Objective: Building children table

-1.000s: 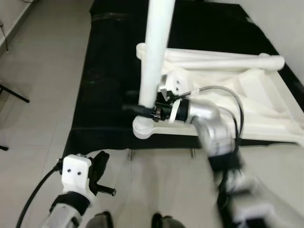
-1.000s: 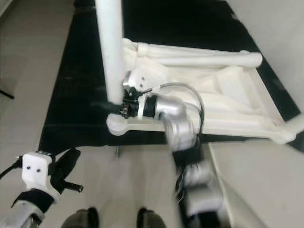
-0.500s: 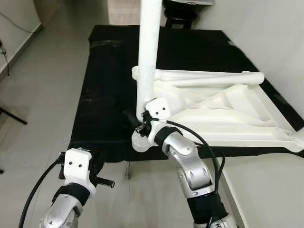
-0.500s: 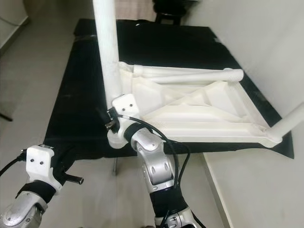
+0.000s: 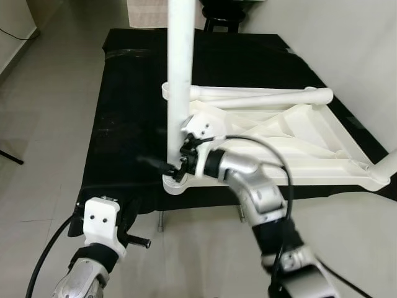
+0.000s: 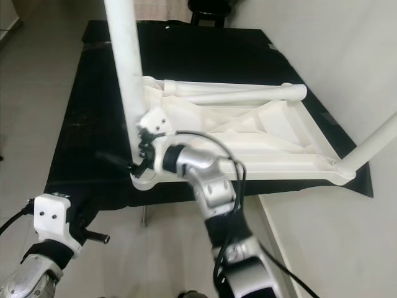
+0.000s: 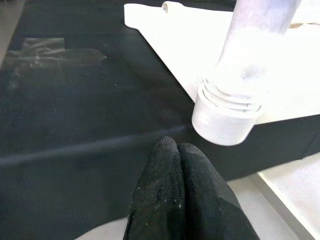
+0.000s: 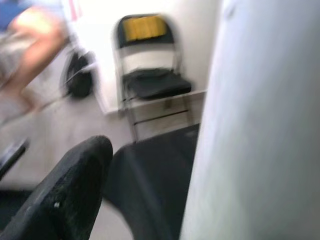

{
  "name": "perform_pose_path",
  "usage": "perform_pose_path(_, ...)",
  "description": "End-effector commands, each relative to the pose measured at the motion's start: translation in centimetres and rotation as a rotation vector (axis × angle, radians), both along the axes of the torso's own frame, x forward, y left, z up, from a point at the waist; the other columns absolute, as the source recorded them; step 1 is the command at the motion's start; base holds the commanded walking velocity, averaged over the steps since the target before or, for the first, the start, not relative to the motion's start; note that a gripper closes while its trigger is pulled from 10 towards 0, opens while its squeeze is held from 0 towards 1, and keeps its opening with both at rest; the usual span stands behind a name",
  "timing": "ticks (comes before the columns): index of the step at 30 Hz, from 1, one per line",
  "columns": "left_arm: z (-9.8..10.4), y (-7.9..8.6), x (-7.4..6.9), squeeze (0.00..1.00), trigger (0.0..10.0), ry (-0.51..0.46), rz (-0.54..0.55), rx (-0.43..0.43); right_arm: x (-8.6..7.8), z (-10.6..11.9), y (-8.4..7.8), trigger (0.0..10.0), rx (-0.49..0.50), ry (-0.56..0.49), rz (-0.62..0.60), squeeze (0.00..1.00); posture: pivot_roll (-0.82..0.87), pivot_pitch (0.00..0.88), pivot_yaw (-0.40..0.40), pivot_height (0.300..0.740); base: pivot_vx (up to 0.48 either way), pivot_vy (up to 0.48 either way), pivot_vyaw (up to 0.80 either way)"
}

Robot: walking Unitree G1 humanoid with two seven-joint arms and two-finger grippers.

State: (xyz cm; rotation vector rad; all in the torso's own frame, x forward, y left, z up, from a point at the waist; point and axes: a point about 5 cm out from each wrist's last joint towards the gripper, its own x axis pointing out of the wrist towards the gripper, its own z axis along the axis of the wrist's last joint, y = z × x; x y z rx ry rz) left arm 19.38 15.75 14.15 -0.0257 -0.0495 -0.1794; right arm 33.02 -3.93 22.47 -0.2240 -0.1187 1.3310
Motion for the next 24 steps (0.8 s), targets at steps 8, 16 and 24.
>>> perform_pose_path(8,0.5,-0.8,-1.4,0.00,10.0,0.006,0.005,-0.009,1.4,1.7,0.9,10.0,-0.041,0.017,0.212,0.00,-0.03,0.229,-0.169,0.740,0.000,0.000,0.00)
perform_pose_path(16,0.7,-0.9,-2.0,0.00,10.0,0.020,0.005,-0.014,2.2,2.9,0.7,0.0,-0.050,0.007,0.305,0.00,-0.01,0.252,-0.168,0.740,0.000,0.000,0.00)
perform_pose_path(24,0.6,-1.0,-2.0,0.00,10.0,0.030,0.005,-0.020,2.7,3.1,-0.4,0.0,-0.065,0.014,0.373,0.00,-0.03,0.246,-0.168,0.740,0.000,0.000,0.00)
